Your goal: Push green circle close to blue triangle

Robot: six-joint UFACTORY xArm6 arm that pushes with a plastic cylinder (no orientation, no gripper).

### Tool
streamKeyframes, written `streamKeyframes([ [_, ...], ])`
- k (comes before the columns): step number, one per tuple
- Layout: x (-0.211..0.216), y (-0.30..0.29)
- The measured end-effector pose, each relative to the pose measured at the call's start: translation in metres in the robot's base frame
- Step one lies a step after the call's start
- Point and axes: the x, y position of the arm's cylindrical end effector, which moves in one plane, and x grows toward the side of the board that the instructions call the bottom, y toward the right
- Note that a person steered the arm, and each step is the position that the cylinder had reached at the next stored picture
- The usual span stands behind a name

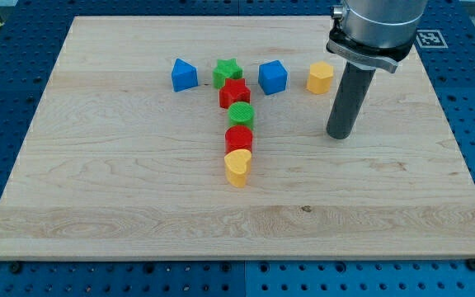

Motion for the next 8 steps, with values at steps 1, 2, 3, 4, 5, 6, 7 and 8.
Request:
streamKeyframes([
  [1, 0.000, -0.063],
  [2, 0.000, -0.088],
  [3, -0.002, -0.090],
  [4, -0.004, -0.098],
  [5, -0.005, -0.098],
  [6, -0.015, -0.098],
  [7, -0.015, -0.098],
  [8, -0.015, -0.117],
])
